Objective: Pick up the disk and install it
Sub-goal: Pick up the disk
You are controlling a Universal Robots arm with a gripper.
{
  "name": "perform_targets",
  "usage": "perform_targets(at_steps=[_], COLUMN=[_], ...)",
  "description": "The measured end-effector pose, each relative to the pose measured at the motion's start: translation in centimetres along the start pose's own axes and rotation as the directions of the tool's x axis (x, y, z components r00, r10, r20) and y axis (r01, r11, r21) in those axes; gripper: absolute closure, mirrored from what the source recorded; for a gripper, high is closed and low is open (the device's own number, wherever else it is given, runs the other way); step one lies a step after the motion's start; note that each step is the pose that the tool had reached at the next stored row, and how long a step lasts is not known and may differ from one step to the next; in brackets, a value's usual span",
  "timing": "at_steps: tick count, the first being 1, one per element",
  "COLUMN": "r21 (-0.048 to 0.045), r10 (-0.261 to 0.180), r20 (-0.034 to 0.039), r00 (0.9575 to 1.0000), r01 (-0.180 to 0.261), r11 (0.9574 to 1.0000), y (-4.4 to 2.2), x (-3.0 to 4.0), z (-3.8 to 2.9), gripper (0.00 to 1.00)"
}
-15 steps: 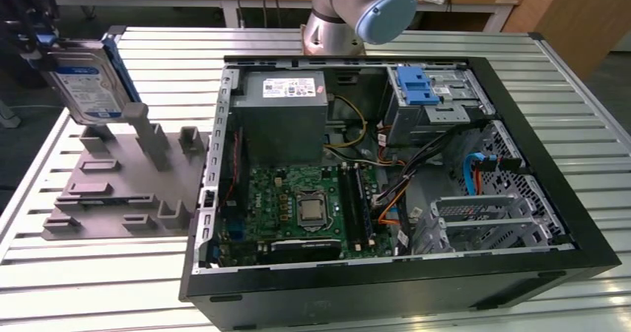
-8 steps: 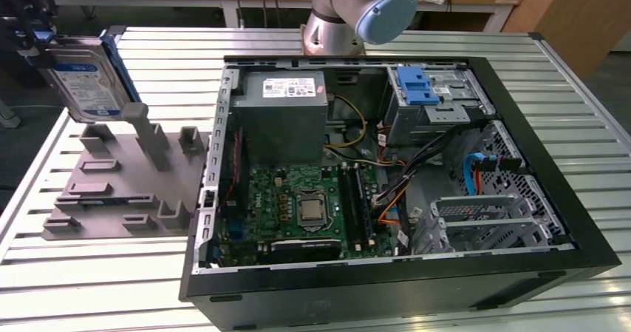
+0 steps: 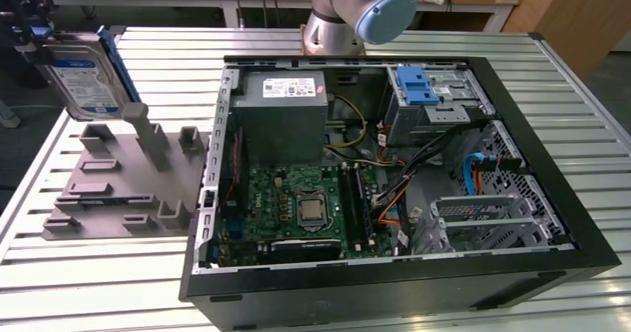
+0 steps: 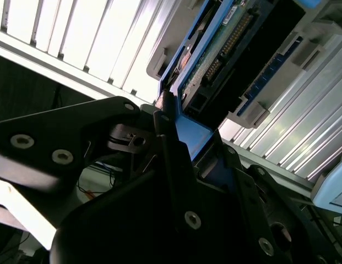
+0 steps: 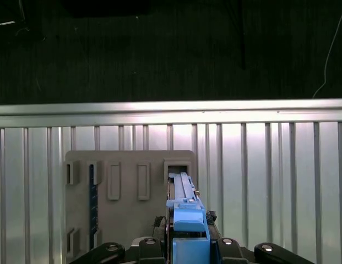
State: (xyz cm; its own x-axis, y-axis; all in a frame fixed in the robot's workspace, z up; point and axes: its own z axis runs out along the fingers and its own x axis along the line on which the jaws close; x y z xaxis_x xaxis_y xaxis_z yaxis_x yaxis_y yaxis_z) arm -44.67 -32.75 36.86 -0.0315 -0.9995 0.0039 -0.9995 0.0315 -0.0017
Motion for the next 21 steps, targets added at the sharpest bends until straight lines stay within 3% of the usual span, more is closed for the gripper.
perform_targets(at_steps=[21], r21=[-0.0001], r10=[0.0], r20=[0.0], r00=[1.0], r01=[0.0], r11=[1.0], y=[0.0], x=[0.01], z=[-1.41], gripper=[0.64])
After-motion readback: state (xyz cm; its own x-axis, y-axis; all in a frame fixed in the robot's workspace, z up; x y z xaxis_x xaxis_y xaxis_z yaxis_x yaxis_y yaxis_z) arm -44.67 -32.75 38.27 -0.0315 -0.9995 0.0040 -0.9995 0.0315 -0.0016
